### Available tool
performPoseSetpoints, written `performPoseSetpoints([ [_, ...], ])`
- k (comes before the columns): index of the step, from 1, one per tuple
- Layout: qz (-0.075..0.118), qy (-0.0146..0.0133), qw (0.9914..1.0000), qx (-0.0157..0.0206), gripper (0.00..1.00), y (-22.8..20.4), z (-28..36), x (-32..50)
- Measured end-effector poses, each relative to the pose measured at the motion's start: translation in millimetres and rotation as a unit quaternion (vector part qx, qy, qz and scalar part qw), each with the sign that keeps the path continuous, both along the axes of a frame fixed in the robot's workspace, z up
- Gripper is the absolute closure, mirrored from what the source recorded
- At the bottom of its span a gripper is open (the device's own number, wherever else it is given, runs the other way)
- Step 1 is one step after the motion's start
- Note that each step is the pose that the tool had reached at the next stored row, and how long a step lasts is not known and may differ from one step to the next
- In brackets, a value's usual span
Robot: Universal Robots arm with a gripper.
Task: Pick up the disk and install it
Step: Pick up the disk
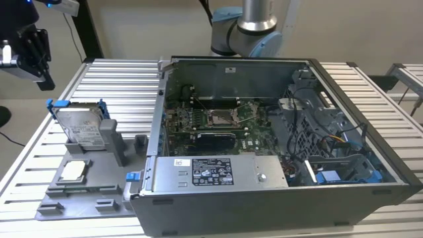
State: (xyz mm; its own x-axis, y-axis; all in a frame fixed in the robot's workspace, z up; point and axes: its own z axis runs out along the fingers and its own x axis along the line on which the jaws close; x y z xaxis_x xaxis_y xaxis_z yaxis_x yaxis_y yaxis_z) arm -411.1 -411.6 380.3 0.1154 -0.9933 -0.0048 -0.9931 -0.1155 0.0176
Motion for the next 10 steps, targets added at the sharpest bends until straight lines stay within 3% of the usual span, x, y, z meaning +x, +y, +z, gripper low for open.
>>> performPoseSetpoints([
  [10,-0.001,0.0054,0.99998,0.0,1.0,0.0,-0.1,0.4],
])
